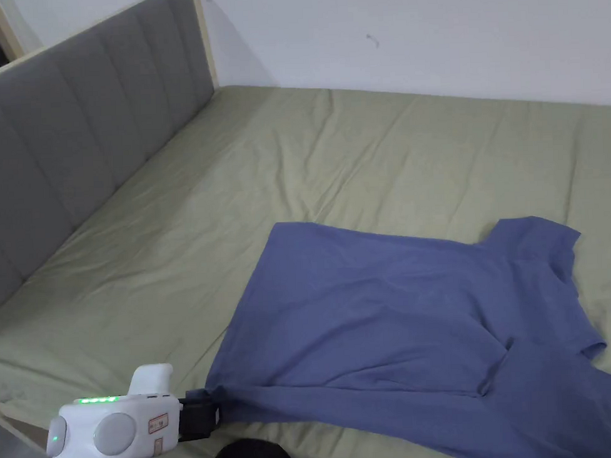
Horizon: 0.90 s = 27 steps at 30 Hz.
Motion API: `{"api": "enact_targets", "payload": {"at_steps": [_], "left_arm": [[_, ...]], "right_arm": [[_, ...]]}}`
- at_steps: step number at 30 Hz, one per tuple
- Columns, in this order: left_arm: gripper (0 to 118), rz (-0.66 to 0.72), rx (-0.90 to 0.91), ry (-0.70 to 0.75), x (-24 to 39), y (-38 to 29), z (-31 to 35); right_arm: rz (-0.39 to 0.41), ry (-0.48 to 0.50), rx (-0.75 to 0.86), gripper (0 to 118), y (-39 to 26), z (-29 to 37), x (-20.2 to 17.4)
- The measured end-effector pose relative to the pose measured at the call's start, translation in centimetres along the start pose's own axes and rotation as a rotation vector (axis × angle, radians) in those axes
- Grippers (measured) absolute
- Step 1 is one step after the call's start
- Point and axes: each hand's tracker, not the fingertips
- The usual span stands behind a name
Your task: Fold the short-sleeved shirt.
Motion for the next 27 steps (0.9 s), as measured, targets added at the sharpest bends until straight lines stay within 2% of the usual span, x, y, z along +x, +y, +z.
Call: {"api": "enact_targets", "payload": {"at_steps": [2,3,4,6,10,14,18,23,27], "left_arm": [[18,-0.009,0.001,0.019,0.3,0.1,0.4],[8,-0.009,0.001,0.015,0.0,0.0,0.6],[8,0.009,-0.003,-0.043,0.1,0.1,0.5],[7,-0.005,-0.001,0.018,0.9,0.3,0.7],[4,-0.067,0.042,0.024,2.2,1.1,1.7],[4,-0.072,0.081,-0.001,2.8,3.4,3.2],[4,-0.115,0.138,-0.012,3.8,7.3,3.7],[4,-0.147,0.154,0.029,5.2,12.7,0.3],[4,-0.087,0.142,0.054,5.1,15.5,-3.8]], "right_arm": [[-0.009,0.005,-0.002,7,0.1,-0.1,0.0],[-0.01,0.004,-0.003,7,0.1,-0.2,0.0],[-0.009,-0.001,-0.005,7,0.0,-0.2,-0.2],[-0.013,-0.002,-0.003,7,0.0,-0.1,-0.2],[-0.018,-0.004,0.017,7,0.0,0.7,-0.5],[-0.017,0.005,0.058,7,1.4,2.1,-0.8],[0.028,0.003,0.089,7,4.4,2.6,-1.6],[0.028,-0.006,0.115,7,10.2,-0.1,-1.0],[0.002,-0.035,0.102,7,13.8,-4.2,0.3]]}}
